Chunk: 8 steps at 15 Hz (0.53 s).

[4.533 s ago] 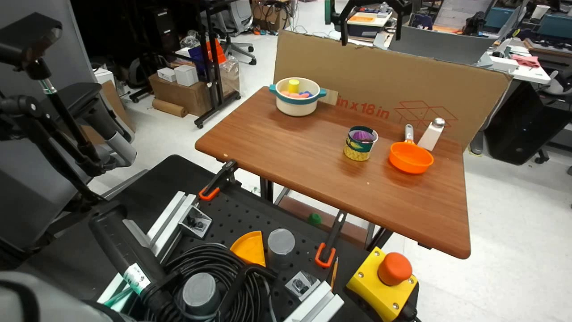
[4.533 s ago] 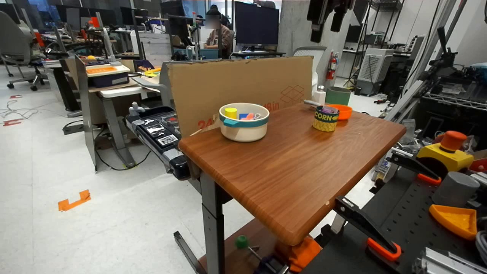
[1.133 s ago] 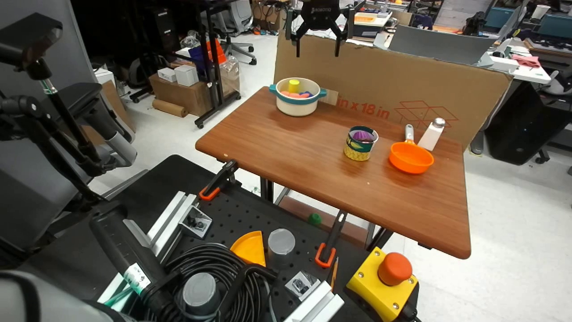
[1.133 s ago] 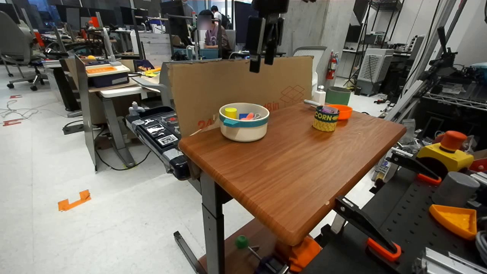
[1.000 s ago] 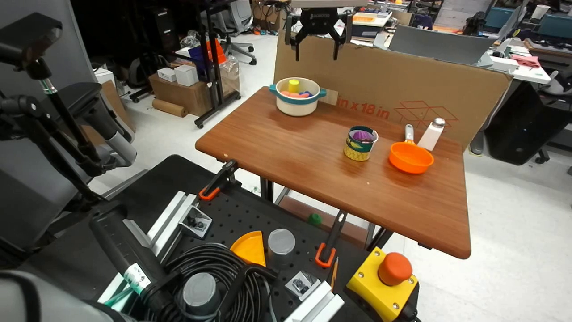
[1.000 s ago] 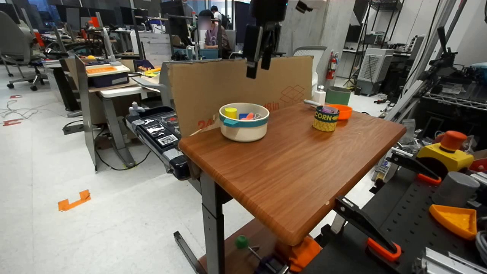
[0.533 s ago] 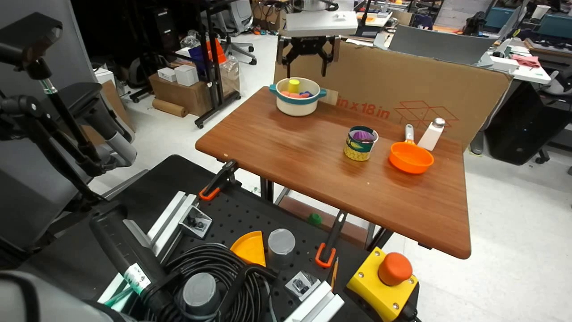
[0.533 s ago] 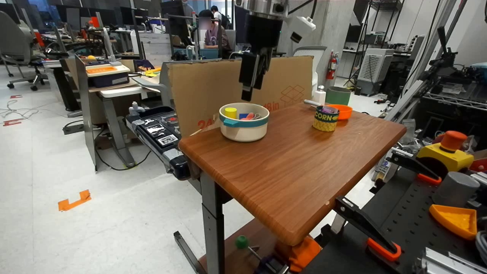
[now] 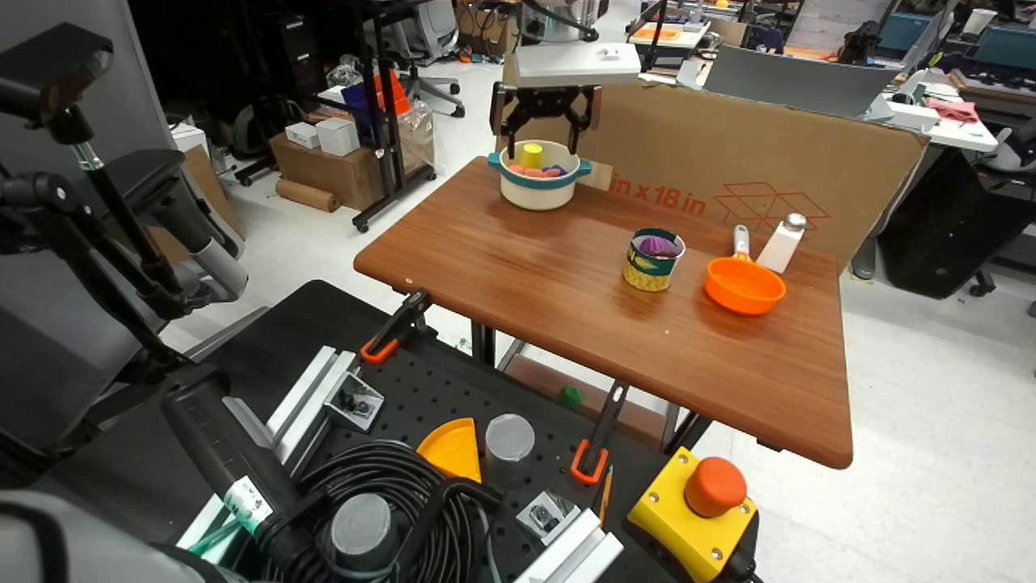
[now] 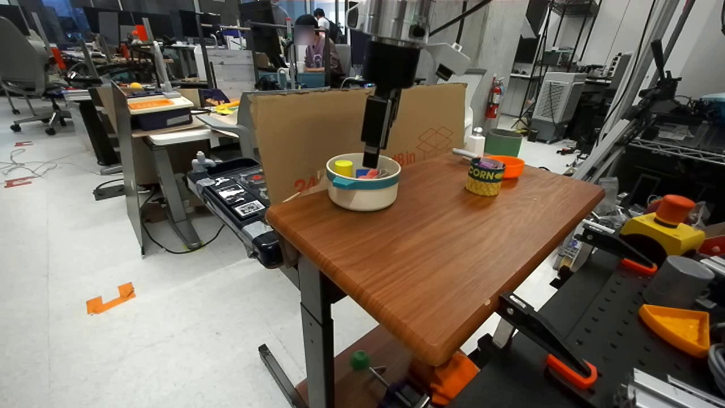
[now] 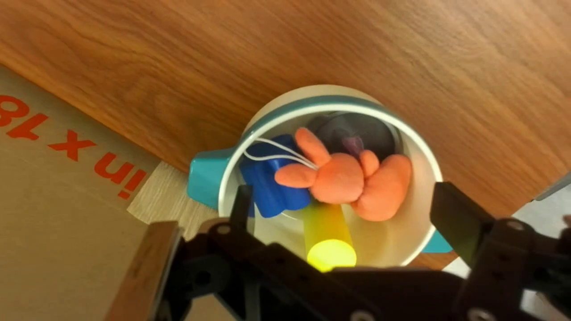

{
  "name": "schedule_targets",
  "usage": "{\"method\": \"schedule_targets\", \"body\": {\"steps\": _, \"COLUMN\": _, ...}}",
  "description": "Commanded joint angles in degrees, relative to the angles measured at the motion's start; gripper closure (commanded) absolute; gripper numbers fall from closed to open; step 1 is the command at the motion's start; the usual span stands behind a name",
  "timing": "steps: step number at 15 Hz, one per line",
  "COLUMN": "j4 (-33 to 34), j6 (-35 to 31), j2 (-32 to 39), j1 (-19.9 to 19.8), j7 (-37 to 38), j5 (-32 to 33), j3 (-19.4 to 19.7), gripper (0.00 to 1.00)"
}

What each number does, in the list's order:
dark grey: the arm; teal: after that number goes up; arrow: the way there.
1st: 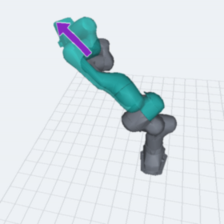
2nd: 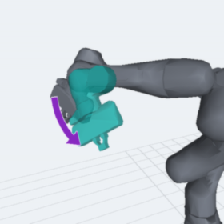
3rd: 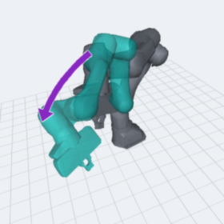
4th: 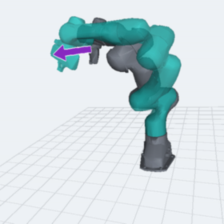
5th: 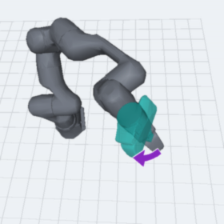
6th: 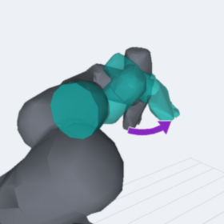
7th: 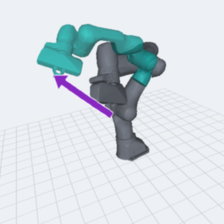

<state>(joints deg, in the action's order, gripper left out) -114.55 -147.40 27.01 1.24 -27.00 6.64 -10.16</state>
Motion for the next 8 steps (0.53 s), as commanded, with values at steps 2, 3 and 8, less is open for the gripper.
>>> {"method": "schedule_targets", "body": {"steps": 2, "j4": -0.4, "j6": 2.0, "j2": 0.4, "j1": -2.5, "j7": -4.9, "j5": -2.1, "j3": -2.2, "gripper": 0.0}}
{"method": "schedule_targets", "body": {"steps": 3, "j4": -0.4, "j6": 2.2, "j2": 0.5, "j1": -2.6, "j7": -5.2, "j5": -2.1, "j3": -2.3, "gripper": 0.0}}
{"method": "schedule_targets", "body": {"steps": 8, "j4": 0.0, "j6": 7.7, "j2": 1.0, "j1": -2.8, "j7": -6.8, "j5": -1.7, "j3": -1.9, "gripper": 0.0}}
